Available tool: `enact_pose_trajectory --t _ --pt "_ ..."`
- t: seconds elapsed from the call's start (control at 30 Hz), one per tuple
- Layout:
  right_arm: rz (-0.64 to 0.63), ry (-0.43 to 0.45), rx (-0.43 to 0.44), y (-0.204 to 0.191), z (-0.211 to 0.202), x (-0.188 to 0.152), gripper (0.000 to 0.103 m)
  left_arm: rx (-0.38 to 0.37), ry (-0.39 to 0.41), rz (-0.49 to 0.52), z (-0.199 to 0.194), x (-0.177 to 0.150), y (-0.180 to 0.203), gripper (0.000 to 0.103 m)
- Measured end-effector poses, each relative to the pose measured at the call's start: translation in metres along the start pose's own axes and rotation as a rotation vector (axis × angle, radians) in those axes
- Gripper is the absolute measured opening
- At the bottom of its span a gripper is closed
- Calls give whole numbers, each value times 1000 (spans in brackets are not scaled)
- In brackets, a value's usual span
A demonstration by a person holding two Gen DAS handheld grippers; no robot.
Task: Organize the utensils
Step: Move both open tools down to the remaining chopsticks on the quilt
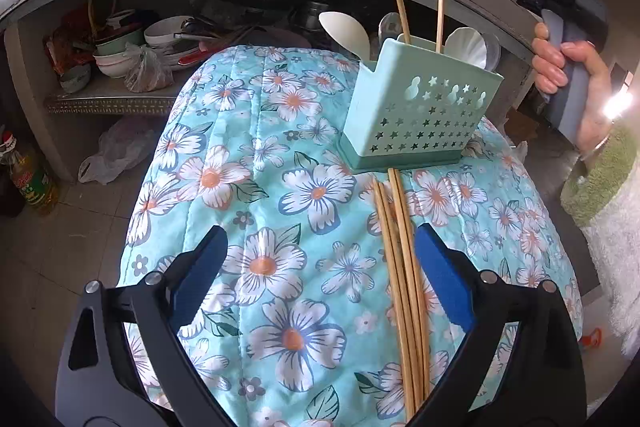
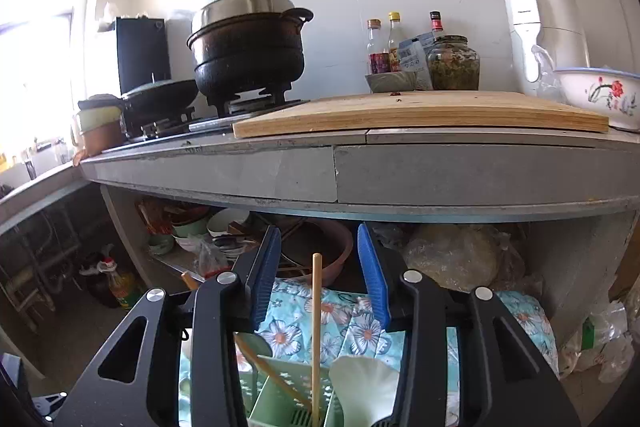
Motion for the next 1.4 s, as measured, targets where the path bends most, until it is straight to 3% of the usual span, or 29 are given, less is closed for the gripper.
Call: enact_pose_trajectory --t 0.17,0.3,0.57,0.73,1.0,1.2,1.4 --pt "112 -22 46 11 -55 -12 42 -9 1 21 -5 -2 9 94" --pt "222 -127 117 16 -82 -49 43 -26 6 29 -11 -4 12 95" --pt "501 -589 244 -4 -71 -206 43 -78 -1 4 -16 -11 13 95" --pt "608 -766 311 -36 -64 -277 40 -109 -25 -44 -16 -19 4 95" --pt "654 -797 330 -53 -58 -302 26 -80 -48 -85 -13 -32 -11 95" --pt "675 -804 331 -51 -51 -307 14 -38 -55 -47 -10 -36 -9 95" --pt "715 -794 357 -48 -48 -308 8 -23 -64 -25 -8 -39 -5 95"
Point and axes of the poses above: each gripper's, at about its wrist camera, not at the fingertips, and z roughly the way its jaws point, y to its right, x to its top, the point moved 5 cm from there along z, roughly the way its jaws point, and after that the axes turned 2 degrees about y, right-handed, at the moved point
